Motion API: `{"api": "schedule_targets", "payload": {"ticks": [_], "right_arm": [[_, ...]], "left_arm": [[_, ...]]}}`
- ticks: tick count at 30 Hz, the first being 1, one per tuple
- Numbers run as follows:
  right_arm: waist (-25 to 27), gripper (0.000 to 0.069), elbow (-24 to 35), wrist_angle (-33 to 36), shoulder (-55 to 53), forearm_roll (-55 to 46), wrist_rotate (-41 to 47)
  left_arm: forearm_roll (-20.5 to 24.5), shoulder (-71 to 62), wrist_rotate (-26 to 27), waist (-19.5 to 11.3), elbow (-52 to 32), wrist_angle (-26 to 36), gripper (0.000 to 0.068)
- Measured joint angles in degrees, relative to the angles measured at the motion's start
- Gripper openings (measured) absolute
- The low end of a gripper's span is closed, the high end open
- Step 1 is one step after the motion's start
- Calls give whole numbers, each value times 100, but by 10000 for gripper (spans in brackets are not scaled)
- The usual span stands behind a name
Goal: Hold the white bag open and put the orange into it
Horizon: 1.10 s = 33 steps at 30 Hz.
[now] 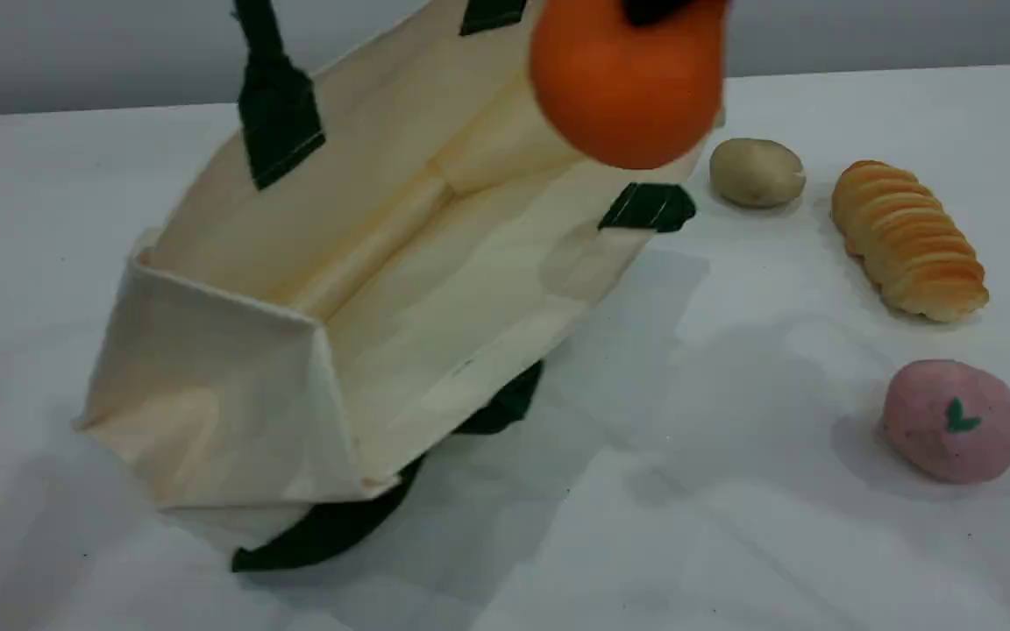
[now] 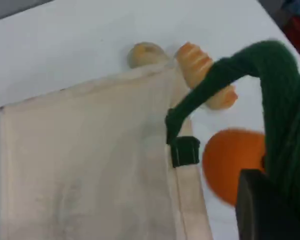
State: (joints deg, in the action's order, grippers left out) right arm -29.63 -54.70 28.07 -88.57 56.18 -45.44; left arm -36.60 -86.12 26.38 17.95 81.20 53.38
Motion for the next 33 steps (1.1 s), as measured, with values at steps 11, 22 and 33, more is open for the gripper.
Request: {"api": "schedule_targets", "payload": {"ticks": [11,22,33], "right_arm": [[-472,58,0,-634,-442,410,-5],[-746,58,0,-745,-1442,1556,-1076],[-823,56,0,-674,-1612,3096,-2598]], "left_arm": [[-481,0,251,0,2,100,66],[-535,5,336,180,6,173,66],[-373,5,349,216,6,166,66]]}}
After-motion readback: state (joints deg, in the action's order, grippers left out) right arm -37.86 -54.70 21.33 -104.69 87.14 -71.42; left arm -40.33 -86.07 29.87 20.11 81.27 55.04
